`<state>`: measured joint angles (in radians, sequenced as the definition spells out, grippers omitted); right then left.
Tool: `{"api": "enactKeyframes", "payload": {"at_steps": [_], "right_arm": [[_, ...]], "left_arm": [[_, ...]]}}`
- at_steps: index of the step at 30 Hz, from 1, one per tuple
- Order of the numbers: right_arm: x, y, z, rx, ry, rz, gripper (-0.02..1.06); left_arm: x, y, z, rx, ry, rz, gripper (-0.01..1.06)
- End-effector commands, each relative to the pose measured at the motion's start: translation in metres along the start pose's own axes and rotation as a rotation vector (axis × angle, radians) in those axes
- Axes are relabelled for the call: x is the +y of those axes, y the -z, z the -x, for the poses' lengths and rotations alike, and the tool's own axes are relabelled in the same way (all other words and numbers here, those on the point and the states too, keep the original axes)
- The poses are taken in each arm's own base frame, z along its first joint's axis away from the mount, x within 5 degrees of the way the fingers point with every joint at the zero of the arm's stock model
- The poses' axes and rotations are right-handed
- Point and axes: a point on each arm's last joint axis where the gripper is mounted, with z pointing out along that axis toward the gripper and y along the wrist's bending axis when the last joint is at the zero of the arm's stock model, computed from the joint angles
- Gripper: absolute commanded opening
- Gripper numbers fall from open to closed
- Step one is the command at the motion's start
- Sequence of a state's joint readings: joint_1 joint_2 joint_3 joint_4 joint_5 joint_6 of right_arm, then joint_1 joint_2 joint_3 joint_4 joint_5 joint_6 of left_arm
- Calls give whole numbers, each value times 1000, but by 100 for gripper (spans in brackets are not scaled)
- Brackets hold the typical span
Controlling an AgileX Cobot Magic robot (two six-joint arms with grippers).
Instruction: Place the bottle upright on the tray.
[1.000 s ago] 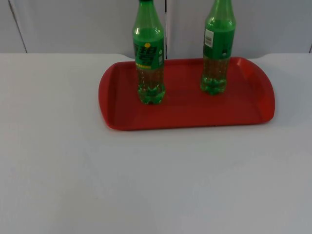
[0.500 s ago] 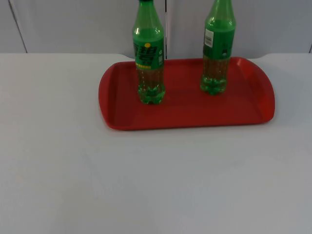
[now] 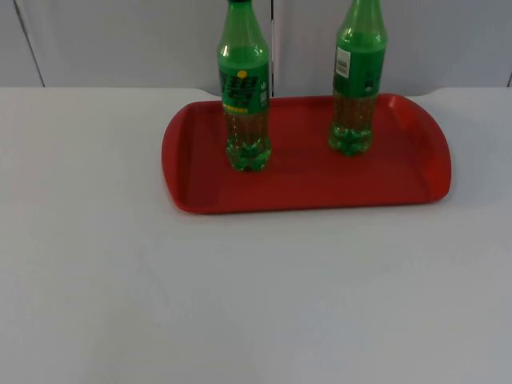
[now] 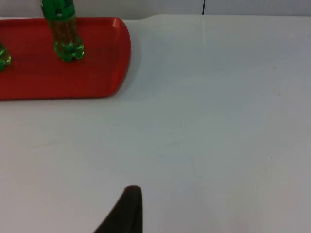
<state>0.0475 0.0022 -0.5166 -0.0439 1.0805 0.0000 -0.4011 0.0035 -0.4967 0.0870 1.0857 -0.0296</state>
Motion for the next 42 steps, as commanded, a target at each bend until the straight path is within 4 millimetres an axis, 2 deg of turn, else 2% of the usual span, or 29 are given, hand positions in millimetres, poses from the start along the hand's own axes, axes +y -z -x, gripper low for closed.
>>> {"api": "enactKeyframes", "payload": {"at_steps": [1,16,33,42], "right_arm": [[0,0,0,-4,3,-3,105],[0,0,0,-4,3,-3,105],[0,0,0,-4,3,-3,105],[0,0,0,-4,3,-3,105]], "left_arm": [[1,0,0,-11,-1,1,105],[1,0,0,-11,10,25,105],[0,1,-1,-2,93,183,105],[-1,2,-1,6,171,325,105]]}}
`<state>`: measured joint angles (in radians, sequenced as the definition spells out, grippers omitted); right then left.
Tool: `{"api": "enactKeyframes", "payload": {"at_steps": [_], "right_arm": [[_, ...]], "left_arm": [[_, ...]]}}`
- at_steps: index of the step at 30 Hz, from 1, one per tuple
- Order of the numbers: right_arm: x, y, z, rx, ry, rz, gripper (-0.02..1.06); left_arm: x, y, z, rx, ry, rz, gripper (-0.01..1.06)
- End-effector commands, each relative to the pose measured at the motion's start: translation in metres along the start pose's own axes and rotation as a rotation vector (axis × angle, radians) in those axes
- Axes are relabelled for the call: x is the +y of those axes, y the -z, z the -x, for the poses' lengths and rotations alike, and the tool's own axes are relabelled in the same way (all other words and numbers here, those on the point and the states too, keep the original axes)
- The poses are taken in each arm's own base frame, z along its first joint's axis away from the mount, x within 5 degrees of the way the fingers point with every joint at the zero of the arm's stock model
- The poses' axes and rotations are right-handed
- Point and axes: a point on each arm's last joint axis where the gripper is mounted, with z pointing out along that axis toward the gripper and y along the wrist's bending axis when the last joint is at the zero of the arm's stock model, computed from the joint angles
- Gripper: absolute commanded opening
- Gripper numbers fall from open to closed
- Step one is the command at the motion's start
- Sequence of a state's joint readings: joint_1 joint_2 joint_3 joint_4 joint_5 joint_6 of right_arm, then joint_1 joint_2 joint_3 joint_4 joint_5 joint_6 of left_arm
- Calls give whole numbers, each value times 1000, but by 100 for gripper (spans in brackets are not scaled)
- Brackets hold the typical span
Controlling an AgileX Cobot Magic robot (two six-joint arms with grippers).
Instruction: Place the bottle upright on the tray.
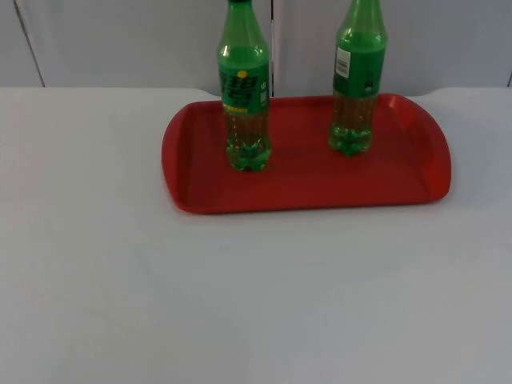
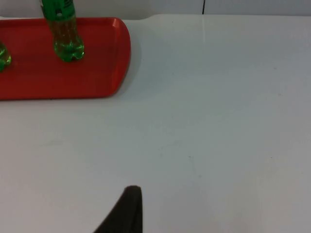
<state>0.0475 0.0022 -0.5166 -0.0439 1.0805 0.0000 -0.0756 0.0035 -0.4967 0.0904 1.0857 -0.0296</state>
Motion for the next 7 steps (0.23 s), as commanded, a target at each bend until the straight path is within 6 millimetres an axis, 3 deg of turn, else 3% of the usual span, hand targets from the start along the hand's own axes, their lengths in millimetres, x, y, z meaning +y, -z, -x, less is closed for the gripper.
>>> {"api": "enactKeyframes", "payload": {"at_steps": [1,7], "right_arm": [[0,0,0,-4,3,-3,105],[0,0,0,-4,3,-3,105]], "left_arm": [[0,0,0,-10,20,42,105],[0,0,0,-7,45,88,105]]}}
